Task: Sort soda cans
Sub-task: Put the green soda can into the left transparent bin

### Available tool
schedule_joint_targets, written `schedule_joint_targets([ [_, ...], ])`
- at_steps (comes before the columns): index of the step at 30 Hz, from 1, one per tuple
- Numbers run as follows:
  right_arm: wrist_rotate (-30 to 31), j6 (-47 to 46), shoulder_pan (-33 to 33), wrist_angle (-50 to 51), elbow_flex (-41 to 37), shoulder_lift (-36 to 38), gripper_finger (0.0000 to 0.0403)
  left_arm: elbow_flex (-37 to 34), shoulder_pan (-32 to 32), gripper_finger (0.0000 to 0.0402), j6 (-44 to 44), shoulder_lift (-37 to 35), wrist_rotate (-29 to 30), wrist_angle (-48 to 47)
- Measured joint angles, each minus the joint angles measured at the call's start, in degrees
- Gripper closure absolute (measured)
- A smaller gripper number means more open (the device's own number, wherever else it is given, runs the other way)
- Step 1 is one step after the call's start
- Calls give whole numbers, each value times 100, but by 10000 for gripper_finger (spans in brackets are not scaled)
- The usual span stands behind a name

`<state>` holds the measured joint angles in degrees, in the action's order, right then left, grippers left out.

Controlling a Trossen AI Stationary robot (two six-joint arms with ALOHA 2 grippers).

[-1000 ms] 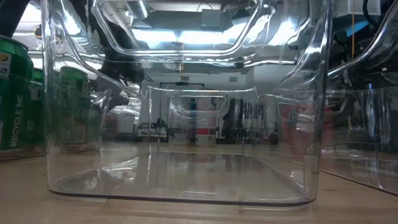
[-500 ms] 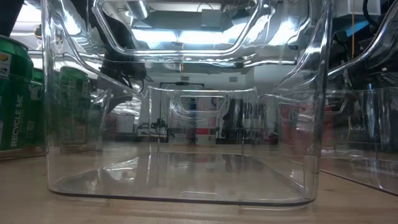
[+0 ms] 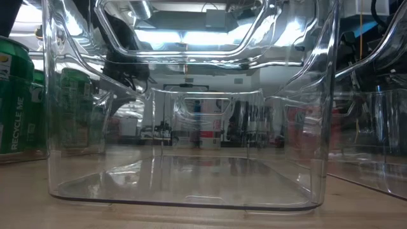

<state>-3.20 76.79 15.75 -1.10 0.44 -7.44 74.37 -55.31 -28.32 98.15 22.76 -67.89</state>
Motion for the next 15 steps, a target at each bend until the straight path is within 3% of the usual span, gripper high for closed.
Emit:
schedule_joint_targets([
  [7,-2,-2,0,1,-2,0,125,20,-249,37,-138,-164,96,12],
  [12,-4,-2,0,-2,-2,-59,125,-202,-409,37,-8,-164,-473,393],
  [15,-4,-2,0,-2,-2,-115,125,-282,-470,37,-11,-151,-513,531],
])
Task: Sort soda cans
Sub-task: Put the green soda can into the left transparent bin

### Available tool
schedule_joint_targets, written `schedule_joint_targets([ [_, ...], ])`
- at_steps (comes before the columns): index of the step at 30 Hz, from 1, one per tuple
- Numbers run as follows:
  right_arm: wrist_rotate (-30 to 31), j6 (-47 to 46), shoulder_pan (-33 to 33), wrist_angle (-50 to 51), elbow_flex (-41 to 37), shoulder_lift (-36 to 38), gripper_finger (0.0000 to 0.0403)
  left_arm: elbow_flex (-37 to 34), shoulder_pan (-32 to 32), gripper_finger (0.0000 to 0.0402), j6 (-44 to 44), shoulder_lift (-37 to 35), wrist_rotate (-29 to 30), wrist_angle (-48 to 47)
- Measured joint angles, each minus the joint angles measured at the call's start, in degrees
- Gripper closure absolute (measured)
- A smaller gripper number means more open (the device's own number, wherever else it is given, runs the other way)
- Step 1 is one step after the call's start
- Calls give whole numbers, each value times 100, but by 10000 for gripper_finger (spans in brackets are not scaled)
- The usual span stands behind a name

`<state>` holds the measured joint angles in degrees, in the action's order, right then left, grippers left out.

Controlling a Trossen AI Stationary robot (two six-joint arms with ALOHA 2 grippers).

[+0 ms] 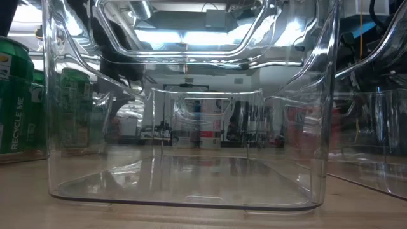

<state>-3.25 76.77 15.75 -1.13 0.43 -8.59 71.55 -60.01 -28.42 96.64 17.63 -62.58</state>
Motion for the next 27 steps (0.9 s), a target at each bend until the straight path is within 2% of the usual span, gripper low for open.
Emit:
schedule_joint_targets([
  [8,4,3,0,1,1,-145,125,-347,79,37,76,-13,-219,329],
  [18,-36,7,0,-24,1,-140,125,-753,101,37,317,24,-177,1160],
  [21,-37,9,0,-26,0,-141,125,-803,84,52,323,12,-159,1238],
  [25,-37,9,0,-26,1,-141,125,-812,62,93,401,9,-202,1256],
  [27,-36,9,0,-26,1,-141,125,-802,66,97,522,11,-191,1257],
])
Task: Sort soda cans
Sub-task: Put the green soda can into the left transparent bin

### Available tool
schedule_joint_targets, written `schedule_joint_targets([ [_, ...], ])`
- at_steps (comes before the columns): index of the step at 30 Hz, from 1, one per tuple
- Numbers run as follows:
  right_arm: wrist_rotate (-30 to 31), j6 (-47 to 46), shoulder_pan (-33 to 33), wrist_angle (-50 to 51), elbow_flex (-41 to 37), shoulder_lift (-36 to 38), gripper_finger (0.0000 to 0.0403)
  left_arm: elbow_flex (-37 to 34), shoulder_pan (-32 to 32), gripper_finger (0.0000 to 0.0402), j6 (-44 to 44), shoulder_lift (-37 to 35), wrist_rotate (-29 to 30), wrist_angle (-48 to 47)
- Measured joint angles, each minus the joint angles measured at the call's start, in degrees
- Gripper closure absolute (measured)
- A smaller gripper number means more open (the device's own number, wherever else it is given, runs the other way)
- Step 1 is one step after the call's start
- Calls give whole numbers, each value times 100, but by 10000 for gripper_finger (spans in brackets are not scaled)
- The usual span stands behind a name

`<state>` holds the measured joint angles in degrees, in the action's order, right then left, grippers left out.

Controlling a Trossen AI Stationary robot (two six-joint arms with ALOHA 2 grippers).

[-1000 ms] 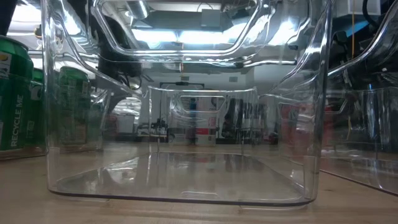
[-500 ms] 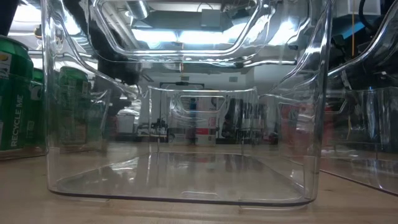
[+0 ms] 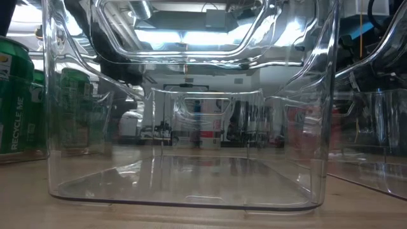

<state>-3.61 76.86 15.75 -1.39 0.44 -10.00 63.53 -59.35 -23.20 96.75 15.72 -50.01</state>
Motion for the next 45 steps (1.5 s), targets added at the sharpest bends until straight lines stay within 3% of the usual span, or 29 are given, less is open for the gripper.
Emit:
schedule_joint_targets([
  [7,1,13,0,-2,-1,0,125,-38,57,97,209,-162,-19,-7],
  [19,3,17,0,-9,1,0,125,249,932,97,207,-1582,-300,-935],
  [27,1,17,0,-12,0,0,125,474,2018,98,-249,-2503,-785,-1539],
  [35,1,17,0,-15,-1,0,125,575,3523,98,-1230,-3149,-1407,-1754],
  [45,0,17,0,-15,1,2,125,579,5605,98,-2714,-3460,-1477,-2236],
])
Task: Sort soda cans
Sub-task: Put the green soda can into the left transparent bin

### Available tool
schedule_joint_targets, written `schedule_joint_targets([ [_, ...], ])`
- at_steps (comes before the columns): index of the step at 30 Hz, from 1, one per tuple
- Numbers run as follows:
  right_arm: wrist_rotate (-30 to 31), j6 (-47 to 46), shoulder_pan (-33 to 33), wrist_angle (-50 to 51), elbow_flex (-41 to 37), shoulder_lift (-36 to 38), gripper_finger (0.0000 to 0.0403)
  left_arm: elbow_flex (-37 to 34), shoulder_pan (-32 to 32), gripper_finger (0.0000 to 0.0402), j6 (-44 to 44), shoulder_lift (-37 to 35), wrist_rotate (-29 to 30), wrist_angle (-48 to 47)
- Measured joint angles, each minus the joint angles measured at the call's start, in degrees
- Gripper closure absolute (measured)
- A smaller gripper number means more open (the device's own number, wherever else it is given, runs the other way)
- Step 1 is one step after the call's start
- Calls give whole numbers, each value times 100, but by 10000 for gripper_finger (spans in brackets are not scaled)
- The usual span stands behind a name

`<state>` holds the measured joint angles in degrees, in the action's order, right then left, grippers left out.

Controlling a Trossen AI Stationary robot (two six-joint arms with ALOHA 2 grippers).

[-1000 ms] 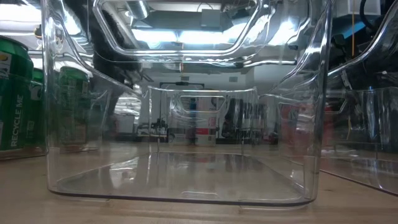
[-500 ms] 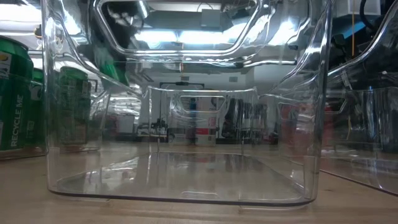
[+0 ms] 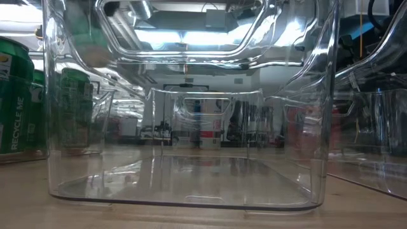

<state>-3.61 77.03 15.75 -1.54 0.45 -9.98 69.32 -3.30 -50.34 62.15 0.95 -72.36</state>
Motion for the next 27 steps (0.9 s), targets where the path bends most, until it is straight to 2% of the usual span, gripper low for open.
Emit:
schedule_joint_targets([
  [5,6,22,0,0,0,0,125,0,829,98,-632,2,-1,-126],
  [19,11,44,0,-1,0,0,125,-43,3227,98,-3473,25,231,-886],
  [27,14,44,0,0,-1,0,125,-239,4180,98,-4430,400,431,-1031],
])
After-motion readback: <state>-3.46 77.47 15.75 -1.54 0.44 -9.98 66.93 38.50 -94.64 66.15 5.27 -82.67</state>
